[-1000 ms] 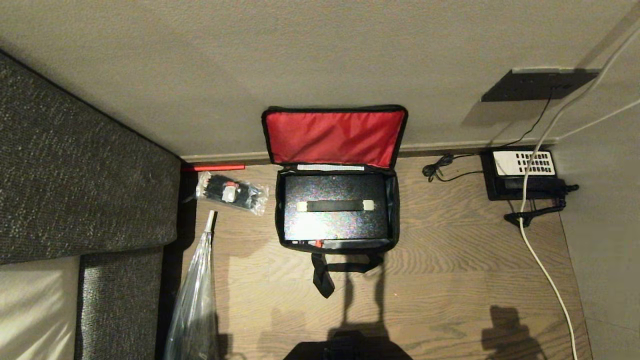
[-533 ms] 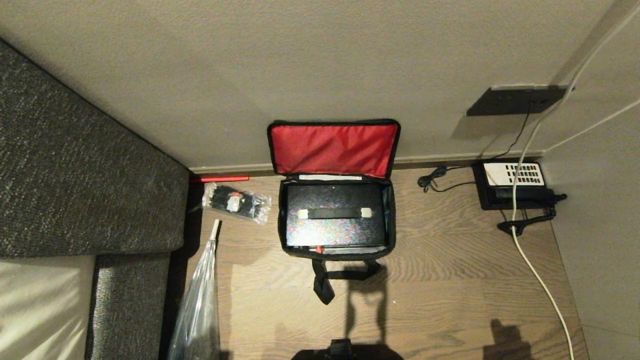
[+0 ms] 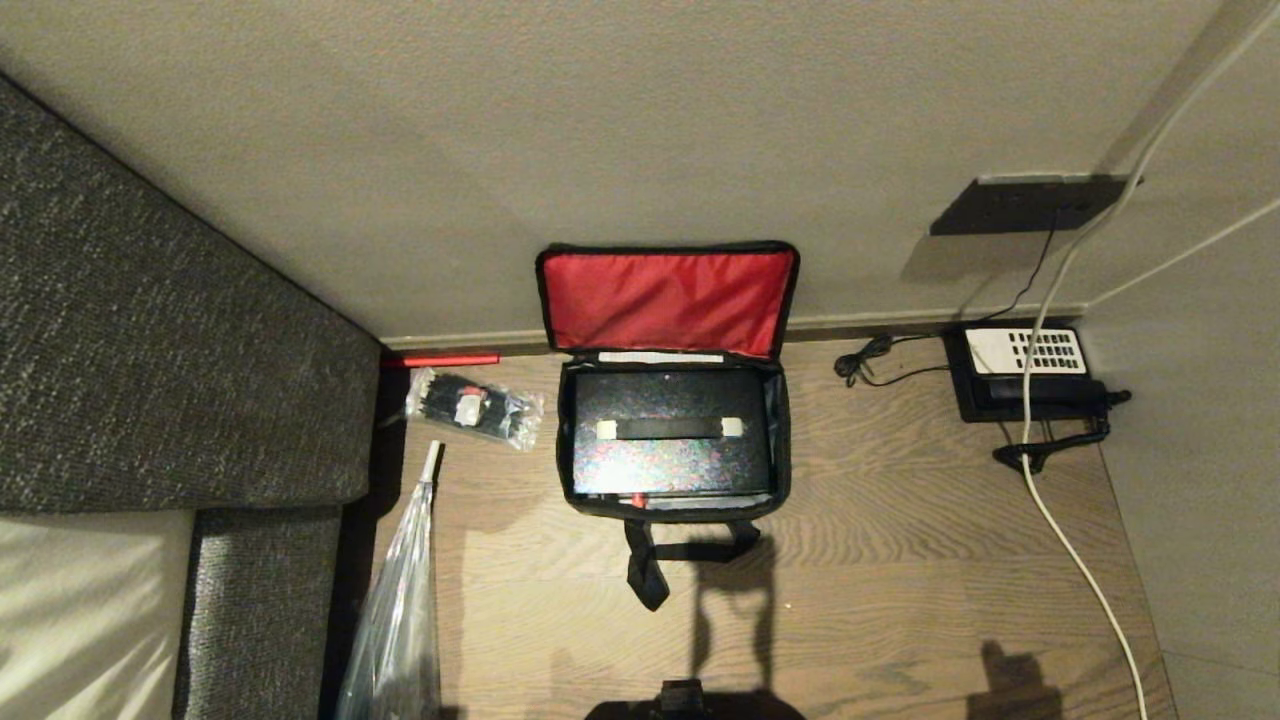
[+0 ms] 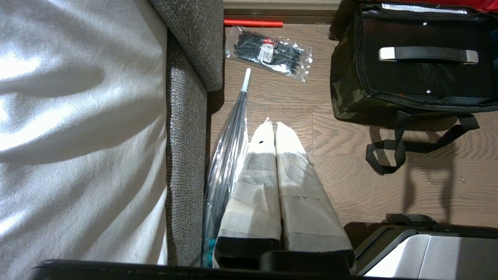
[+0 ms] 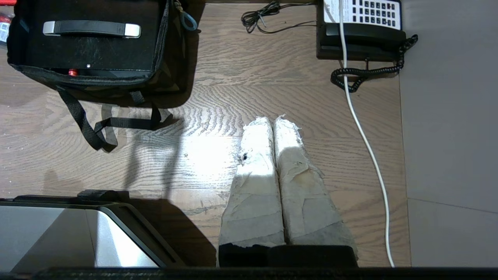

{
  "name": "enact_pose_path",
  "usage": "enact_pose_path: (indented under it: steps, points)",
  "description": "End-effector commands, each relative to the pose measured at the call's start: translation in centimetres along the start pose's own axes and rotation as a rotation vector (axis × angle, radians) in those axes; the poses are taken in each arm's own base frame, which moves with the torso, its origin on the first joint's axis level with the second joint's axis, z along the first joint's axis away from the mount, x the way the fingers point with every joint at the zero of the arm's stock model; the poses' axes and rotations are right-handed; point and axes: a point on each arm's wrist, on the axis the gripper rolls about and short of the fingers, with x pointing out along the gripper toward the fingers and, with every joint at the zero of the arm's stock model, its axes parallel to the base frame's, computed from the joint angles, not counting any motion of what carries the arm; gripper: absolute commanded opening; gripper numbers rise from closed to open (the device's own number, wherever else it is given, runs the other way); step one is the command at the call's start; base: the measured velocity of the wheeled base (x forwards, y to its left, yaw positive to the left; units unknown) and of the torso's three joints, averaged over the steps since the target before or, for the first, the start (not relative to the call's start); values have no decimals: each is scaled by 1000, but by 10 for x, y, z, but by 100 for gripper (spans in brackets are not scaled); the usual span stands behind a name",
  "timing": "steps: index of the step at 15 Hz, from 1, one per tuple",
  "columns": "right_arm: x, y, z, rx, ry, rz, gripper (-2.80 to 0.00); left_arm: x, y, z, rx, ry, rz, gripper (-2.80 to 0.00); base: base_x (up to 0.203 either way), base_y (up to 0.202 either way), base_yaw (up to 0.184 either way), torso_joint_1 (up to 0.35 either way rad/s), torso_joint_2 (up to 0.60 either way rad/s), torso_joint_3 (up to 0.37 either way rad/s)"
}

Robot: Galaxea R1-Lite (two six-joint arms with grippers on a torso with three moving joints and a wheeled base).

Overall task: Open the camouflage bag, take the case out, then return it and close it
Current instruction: Grip the handle

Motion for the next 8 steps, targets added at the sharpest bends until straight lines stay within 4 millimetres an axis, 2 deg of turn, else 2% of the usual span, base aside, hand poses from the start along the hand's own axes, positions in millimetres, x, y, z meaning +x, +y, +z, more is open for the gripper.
enact_pose_path:
  steps: [1, 3, 6, 8]
  points:
    - [0, 0, 0, -1, 2, 1, -280, 0, 0, 0, 4, 1, 2, -280, 0, 0, 0, 0, 0, 0]
    - [0, 0, 0, -1, 2, 1, -280, 0, 0, 0, 3, 1, 2, -280, 0, 0, 0, 0, 0, 0]
    - [0, 0, 0, -1, 2, 1, -280, 0, 0, 0, 2, 1, 2, -280, -155, 0, 1, 1, 0, 2]
    - [0, 0, 0, -1, 2, 1, -280, 0, 0, 0, 5, 1, 2, -280, -33, 0, -1, 1, 1, 4]
